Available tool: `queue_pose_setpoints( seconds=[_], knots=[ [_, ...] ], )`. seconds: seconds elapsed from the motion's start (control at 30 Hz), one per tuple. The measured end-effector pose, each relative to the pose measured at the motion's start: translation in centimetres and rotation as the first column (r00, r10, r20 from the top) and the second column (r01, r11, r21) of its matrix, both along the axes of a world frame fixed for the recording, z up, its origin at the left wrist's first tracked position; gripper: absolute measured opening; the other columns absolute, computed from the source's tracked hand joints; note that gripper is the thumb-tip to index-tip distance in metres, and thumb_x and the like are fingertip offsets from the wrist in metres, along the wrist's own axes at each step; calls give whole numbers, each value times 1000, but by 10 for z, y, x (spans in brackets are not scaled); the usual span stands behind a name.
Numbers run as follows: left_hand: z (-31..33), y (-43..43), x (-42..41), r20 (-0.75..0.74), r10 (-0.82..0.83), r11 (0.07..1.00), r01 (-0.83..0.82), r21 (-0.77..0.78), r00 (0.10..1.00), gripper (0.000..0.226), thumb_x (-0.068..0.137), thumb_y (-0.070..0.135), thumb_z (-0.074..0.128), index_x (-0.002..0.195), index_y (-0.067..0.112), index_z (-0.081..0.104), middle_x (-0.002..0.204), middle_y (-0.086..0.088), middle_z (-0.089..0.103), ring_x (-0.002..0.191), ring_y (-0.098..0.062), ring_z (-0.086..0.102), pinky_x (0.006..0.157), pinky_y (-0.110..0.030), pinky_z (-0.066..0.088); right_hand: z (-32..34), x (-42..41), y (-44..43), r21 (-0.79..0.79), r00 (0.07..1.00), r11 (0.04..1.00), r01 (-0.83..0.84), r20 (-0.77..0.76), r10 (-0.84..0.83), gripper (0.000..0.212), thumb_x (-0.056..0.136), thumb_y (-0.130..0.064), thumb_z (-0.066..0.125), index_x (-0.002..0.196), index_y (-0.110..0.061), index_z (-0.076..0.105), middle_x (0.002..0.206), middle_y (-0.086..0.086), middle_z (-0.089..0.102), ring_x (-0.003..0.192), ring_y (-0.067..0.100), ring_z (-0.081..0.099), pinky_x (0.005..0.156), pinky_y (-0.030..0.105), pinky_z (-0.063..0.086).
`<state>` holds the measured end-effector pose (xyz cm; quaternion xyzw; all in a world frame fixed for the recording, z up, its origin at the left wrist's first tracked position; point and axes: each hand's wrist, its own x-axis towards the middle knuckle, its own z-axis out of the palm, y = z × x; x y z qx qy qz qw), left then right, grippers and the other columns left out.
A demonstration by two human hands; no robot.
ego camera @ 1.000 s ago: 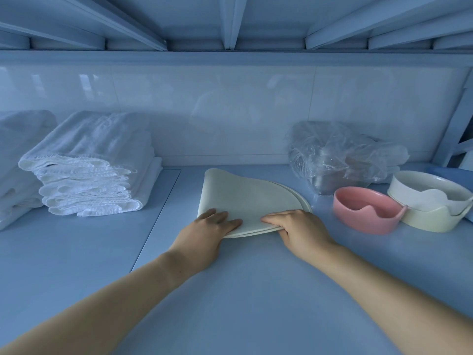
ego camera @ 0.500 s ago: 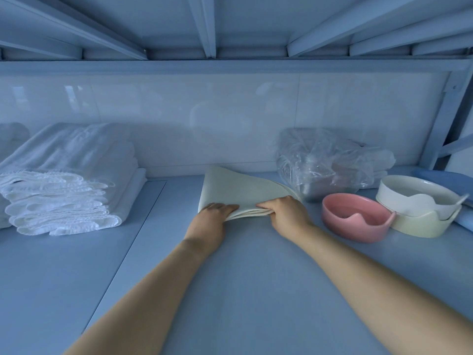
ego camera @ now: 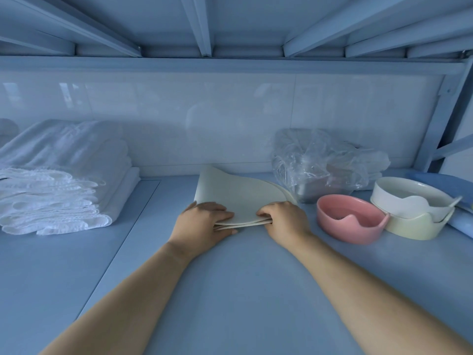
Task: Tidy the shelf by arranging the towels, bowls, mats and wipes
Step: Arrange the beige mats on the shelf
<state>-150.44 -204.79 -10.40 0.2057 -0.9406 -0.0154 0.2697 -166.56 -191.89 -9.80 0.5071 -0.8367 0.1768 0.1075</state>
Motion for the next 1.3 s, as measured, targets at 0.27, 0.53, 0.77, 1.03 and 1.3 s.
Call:
queue_pose_setpoints(
  seconds=[0.27, 0.53, 0.77, 1.03, 1.3],
  knots=[
    [2, 5, 1, 18, -29, 999, 28, 23, 999, 36, 76, 47, 44, 101, 37, 68, 104, 18, 68, 100, -13, 61, 73, -24, 45, 20, -1, 5, 277, 990, 950, -143, 42, 137, 28, 78, -18, 52, 103, -23, 64, 108, -1, 63, 104, 24, 57, 82, 37, 50],
    [4, 7, -1, 24, -95, 955, 85, 285, 995, 18, 89, 28, 56, 100, 33, 69, 91, 14, 70, 87, -8, 59, 79, -21, 41, 19, 8, 4, 161, 998, 987, 23, -64, -13, 26, 80, -7, 51, 89, -24, 70, 92, 5, 66, 84, 28, 60, 59, 25, 40],
    [-2, 7, -4, 32, -116, 975, 108, 193, 993, 37, 85, 23, 45, 115, 22, 66, 115, 9, 67, 109, -15, 58, 83, -2, 12, 12, 18, -1, 162, 984, 975, 152, -113, -135, 26, 75, 9, 51, 87, -9, 65, 79, 9, 54, 70, 27, 48, 55, 24, 34],
    [-7, 9, -17, -22, -9, 958, 15, 288, 1000, 32, 93, 18, 53, 122, 28, 61, 122, 7, 62, 118, -20, 50, 88, -18, 36, 5, 4, -9, 90, 985, 989, 115, -136, -102, 23, 76, 6, 53, 84, -11, 66, 83, 8, 59, 68, 25, 44, 56, 26, 33],
    [3, 14, -40, -176, 127, 937, -60, 344, 976, 29, 93, 19, 51, 119, 28, 63, 115, 4, 67, 109, -20, 57, 82, -22, 41, 15, -17, -18, 10, 989, 997, 71, -133, -69, 19, 80, -3, 52, 87, -12, 67, 90, 6, 61, 78, 25, 49, 58, 26, 33]
  ],
)
